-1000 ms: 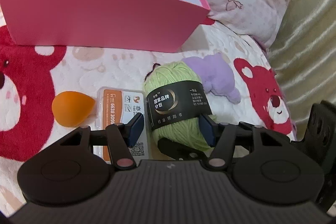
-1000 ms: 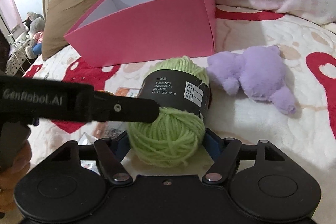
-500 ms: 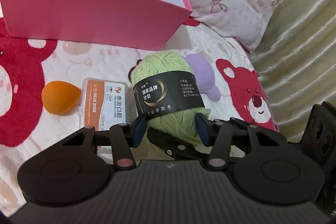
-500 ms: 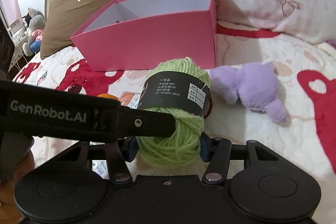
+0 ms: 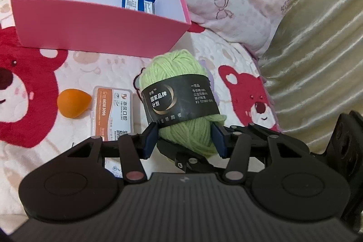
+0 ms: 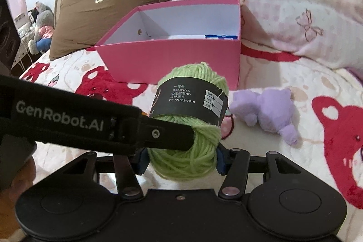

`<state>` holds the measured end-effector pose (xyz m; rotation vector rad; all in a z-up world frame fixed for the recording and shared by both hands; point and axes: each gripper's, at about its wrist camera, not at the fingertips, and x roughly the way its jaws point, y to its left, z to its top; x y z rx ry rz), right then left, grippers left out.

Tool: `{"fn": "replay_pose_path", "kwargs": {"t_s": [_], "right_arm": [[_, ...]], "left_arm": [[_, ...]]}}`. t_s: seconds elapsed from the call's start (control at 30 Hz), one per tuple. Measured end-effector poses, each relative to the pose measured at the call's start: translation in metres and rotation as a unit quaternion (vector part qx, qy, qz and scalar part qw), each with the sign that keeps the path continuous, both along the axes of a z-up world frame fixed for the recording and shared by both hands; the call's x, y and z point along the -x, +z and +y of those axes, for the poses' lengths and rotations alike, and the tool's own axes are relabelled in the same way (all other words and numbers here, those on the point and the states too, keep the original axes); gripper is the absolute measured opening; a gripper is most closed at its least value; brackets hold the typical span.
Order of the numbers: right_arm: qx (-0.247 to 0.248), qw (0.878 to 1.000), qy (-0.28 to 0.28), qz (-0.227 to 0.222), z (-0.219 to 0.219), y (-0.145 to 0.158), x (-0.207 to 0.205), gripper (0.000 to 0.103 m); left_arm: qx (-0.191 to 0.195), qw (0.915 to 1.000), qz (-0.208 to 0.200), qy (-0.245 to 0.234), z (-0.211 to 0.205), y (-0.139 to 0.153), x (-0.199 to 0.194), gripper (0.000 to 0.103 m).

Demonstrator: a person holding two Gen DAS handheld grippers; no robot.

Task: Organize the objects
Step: 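Lift the green yarn ball with the left tool toward the pink box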

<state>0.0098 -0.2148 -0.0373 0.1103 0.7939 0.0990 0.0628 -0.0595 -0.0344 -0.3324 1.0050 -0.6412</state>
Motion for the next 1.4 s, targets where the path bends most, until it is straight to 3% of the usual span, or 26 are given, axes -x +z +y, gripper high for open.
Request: {"fn": "replay_pose_path", "kwargs": {"t_s": [0.37,0.63,1.07,1.23,1.4], "right_arm": [[0.036,0.999,0.018,-0.036,0.035,0.044,0.013,0.06],[0.037,0.999,0.013,-0.025,0.051,0.061,0.011,0.06],[0.076,0.996,0.029,-0.049,0.076,0.084,0.001,0.061],[0.06,0.996,0.033,-0.056,0.082,0.09,-0.004,0.061],[0.077,0.994,0.047,-0.064,0.093,0.091,-0.017,0.061]], "left_arm": [[0.009,0.9994,-0.034,0.004,0.033,0.047,0.018,0.05],[0.015,0.9988,-0.046,0.01,0.048,0.06,0.021,0.05],[0.032,0.9971,-0.061,0.031,0.074,0.081,0.016,0.05],[0.034,0.9965,-0.065,0.04,0.087,0.085,0.013,0.05],[0.024,0.9973,-0.041,0.055,0.092,0.091,-0.012,0.05]]}}
